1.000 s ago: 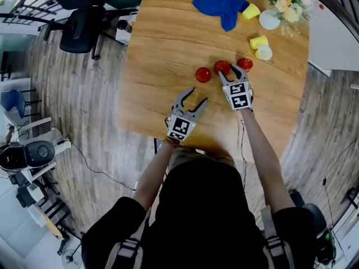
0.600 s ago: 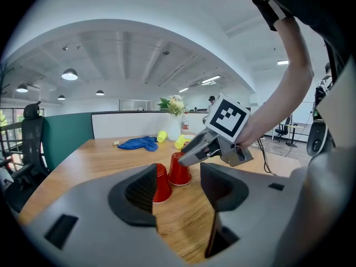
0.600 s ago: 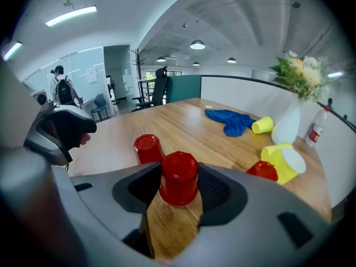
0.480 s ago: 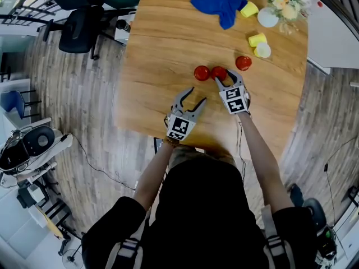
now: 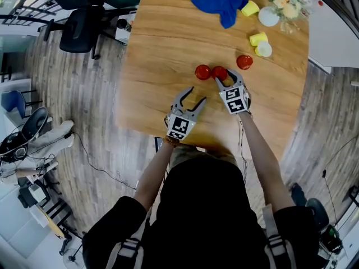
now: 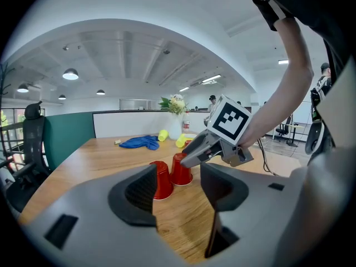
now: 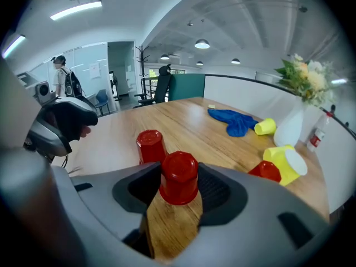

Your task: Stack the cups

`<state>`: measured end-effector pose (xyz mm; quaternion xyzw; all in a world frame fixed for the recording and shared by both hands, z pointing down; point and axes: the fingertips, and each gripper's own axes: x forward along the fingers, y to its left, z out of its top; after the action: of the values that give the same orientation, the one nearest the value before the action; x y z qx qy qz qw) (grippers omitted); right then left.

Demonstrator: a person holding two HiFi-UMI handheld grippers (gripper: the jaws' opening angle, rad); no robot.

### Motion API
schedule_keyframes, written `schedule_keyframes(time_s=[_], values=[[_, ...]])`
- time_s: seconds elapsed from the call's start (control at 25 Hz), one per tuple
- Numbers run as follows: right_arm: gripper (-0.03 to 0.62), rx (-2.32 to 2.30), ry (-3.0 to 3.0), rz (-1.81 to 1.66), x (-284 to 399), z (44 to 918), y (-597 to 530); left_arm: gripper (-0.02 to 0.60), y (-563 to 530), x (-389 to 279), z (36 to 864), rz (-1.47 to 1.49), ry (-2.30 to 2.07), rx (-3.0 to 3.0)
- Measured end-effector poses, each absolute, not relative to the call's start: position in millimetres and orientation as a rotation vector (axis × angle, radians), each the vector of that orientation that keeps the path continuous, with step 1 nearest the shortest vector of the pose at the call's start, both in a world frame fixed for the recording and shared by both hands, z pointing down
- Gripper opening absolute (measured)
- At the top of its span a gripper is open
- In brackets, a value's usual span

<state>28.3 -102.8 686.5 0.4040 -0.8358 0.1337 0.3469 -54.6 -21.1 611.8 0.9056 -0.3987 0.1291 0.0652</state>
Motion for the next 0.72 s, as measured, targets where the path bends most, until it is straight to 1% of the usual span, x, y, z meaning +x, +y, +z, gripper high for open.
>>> schedule_keyframes(time_s=[0.56, 0.72], values=[[0.221, 1.049, -2.183, 0.332, 24.6, 689.0, -98.4, 0.252, -18.1, -49.7, 615.1, 0.41, -1.187, 2.738], [0.253, 1.059, -2.272, 0.302, 27.8, 667.0, -98.5, 0.252, -18.9, -49.7, 615.9, 0.415, -1.192, 2.739]])
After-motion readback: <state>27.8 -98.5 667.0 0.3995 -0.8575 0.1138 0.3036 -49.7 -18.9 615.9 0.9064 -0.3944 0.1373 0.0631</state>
